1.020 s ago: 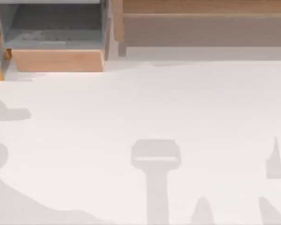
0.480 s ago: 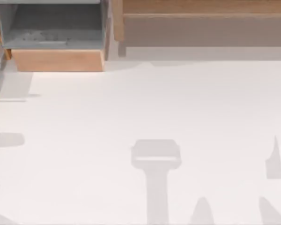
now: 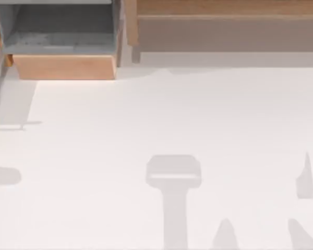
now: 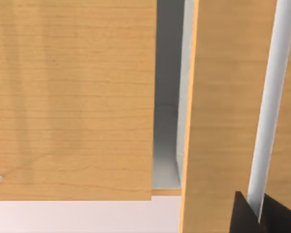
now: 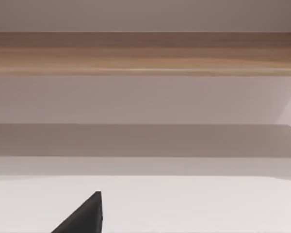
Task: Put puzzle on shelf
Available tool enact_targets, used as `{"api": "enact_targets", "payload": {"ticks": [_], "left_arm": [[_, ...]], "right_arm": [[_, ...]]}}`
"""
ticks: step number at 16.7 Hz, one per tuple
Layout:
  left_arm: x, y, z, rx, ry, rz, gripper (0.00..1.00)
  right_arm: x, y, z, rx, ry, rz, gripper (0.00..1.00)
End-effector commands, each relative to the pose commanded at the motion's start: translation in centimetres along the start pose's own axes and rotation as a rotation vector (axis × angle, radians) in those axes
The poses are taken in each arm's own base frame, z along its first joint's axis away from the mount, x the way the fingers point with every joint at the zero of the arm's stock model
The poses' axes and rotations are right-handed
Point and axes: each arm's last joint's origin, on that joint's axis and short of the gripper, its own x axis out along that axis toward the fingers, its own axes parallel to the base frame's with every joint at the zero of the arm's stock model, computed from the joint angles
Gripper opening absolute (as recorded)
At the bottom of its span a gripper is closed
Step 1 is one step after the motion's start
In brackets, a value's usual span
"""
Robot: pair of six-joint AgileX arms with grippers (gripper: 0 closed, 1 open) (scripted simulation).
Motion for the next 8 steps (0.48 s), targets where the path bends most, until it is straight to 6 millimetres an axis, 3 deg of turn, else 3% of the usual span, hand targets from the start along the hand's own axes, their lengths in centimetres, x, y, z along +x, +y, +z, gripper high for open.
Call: {"api": "enact_targets", "payload": {"ticks": [3, 7, 8], "left_arm": [[-2.1, 0.0, 0.1, 0.003, -0.001, 0.002, 0.00], [-2.2, 0.0, 0.1, 0.004, -0.001, 0.003, 0.00], [-2.2, 0.0, 0.1, 0.004, -0.001, 0.003, 0.08]], "right_arm": [[0.0, 0.0, 0.0, 0.000, 0.000, 0.000, 1.00], [0.0, 0.0, 0.0, 0.000, 0.000, 0.000, 1.00], [0.0, 0.0, 0.0, 0.000, 0.000, 0.000, 1.00]]}}
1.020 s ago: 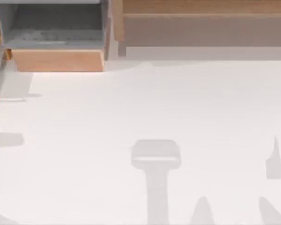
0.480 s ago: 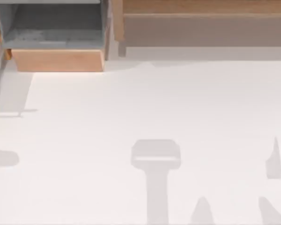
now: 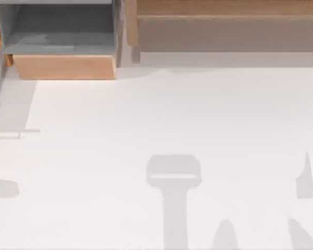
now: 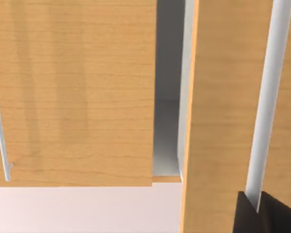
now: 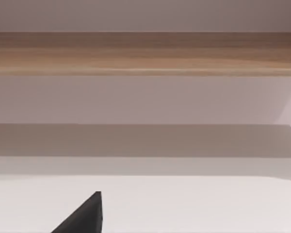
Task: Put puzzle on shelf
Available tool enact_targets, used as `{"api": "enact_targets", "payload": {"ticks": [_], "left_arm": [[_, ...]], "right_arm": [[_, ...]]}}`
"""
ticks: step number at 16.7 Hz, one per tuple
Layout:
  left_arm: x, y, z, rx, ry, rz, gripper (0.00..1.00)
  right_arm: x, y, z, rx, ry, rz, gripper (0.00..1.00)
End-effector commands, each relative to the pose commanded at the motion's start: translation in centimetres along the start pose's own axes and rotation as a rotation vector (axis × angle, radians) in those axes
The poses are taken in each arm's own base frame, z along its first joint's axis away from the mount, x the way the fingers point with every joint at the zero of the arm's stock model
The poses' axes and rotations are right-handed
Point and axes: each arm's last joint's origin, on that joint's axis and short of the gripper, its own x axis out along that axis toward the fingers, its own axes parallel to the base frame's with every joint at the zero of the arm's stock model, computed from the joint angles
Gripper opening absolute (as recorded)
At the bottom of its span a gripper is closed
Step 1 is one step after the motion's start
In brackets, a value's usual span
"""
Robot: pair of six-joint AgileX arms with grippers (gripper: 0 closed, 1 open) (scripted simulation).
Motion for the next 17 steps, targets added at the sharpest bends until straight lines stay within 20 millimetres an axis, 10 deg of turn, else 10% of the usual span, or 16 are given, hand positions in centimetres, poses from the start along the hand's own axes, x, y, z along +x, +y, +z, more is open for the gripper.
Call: {"api": "enact_targets", "payload": {"ticks": [12, 17], "left_arm": [[0.00, 0.00, 0.00, 0.000, 0.000, 0.000, 0.98], [0.00, 0.00, 0.00, 0.000, 0.000, 0.000, 1.00]], "right_arm": [[0.00, 0.00, 0.00, 0.000, 0.000, 0.000, 1.00], [0.00, 0.00, 0.00, 0.000, 0.000, 0.000, 1.00]]}}
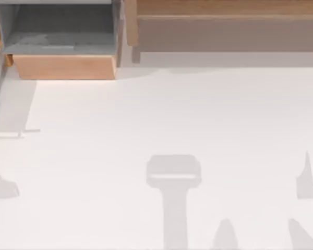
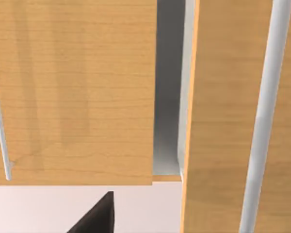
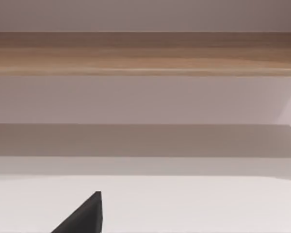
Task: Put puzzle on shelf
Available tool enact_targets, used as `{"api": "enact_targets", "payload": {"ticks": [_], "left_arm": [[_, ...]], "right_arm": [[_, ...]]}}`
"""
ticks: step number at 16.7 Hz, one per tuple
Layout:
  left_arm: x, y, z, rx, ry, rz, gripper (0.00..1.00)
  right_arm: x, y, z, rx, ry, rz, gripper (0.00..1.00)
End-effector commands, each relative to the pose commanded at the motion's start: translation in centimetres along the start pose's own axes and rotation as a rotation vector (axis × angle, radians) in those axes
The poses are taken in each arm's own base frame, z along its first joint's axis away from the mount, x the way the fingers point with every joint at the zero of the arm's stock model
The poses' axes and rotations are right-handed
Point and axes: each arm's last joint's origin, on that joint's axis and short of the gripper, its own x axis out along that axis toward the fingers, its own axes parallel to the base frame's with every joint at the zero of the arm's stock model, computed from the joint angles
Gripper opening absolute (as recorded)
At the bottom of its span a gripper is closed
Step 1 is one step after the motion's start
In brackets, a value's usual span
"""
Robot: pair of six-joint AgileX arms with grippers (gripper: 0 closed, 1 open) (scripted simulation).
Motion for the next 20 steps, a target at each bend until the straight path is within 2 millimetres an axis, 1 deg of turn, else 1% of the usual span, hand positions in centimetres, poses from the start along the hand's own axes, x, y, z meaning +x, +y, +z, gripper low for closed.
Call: {"api": "enact_targets", "payload": {"ticks": [5, 10, 14, 15, 17, 20], "left_arm": [[-0.1, 0.0, 0.0, 0.002, 0.000, 0.002, 1.00], [-1.9, 0.0, 0.0, 0.001, -0.001, 0.001, 1.00], [-1.8, -0.1, 0.1, -0.002, -0.004, -0.002, 1.00], [-1.8, -0.1, -0.2, -0.003, 0.006, -0.002, 1.00], [-1.7, 0.3, -1.5, -0.014, 0.053, -0.003, 1.00], [-1.2, 1.2, -5.0, -0.062, 0.175, -0.015, 1.00]], "right_arm": [[0.0, 0.0, 0.0, 0.000, 0.000, 0.000, 1.00], [0.0, 0.0, 0.0, 0.000, 0.000, 0.000, 1.00], [0.0, 0.0, 0.0, 0.000, 0.000, 0.000, 1.00], [0.0, 0.0, 0.0, 0.000, 0.000, 0.000, 1.00], [0.0, 0.0, 0.0, 0.000, 0.000, 0.000, 1.00], [0.0, 0.0, 0.0, 0.000, 0.000, 0.000, 1.00]]}}
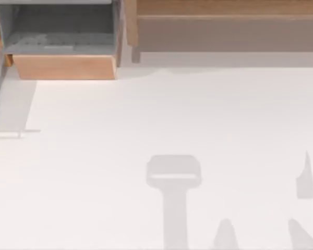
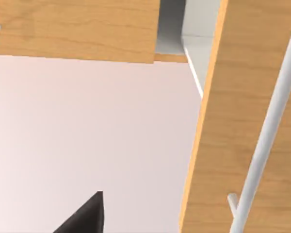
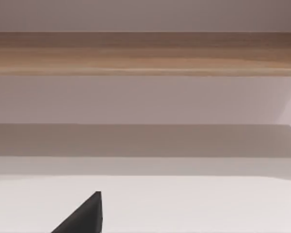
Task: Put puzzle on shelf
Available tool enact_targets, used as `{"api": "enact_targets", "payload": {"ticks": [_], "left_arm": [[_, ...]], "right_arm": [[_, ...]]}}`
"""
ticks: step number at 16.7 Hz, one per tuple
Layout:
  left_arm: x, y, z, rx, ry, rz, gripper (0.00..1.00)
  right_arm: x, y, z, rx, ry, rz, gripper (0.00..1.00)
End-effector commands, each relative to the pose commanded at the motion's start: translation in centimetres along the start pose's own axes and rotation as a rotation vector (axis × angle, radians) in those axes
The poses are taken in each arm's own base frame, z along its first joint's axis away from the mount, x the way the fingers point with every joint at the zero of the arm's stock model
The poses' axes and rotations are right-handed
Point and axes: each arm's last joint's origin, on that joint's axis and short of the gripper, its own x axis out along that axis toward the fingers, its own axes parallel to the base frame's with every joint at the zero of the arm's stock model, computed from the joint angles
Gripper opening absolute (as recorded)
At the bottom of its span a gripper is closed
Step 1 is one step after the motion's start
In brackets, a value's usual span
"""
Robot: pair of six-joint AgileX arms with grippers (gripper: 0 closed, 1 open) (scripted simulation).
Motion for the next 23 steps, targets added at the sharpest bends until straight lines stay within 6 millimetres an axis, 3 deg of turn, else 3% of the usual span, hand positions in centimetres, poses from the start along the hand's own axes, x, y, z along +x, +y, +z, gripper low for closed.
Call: {"api": "enact_targets", "payload": {"ticks": [6, 9, 11, 14, 17, 23], "left_arm": [[4.1, 4.7, -7.2, -0.201, 0.236, -0.060, 1.00], [7.3, 8.3, -9.0, -0.341, 0.310, -0.112, 1.00], [9.6, 10.6, -9.1, -0.446, 0.345, -0.164, 1.00], [13.1, 13.6, -7.8, -0.609, 0.393, -0.275, 1.00], [16.0, 15.4, -5.0, -0.769, 0.447, -0.427, 1.00], [19.7, 15.7, 2.5, -0.995, 0.609, -0.791, 1.00]], "right_arm": [[0.0, 0.0, 0.0, 0.000, 0.000, 0.000, 1.00], [0.0, 0.0, 0.0, 0.000, 0.000, 0.000, 1.00], [0.0, 0.0, 0.0, 0.000, 0.000, 0.000, 1.00], [0.0, 0.0, 0.0, 0.000, 0.000, 0.000, 1.00], [0.0, 0.0, 0.0, 0.000, 0.000, 0.000, 1.00], [0.0, 0.0, 0.0, 0.000, 0.000, 0.000, 1.00]]}}
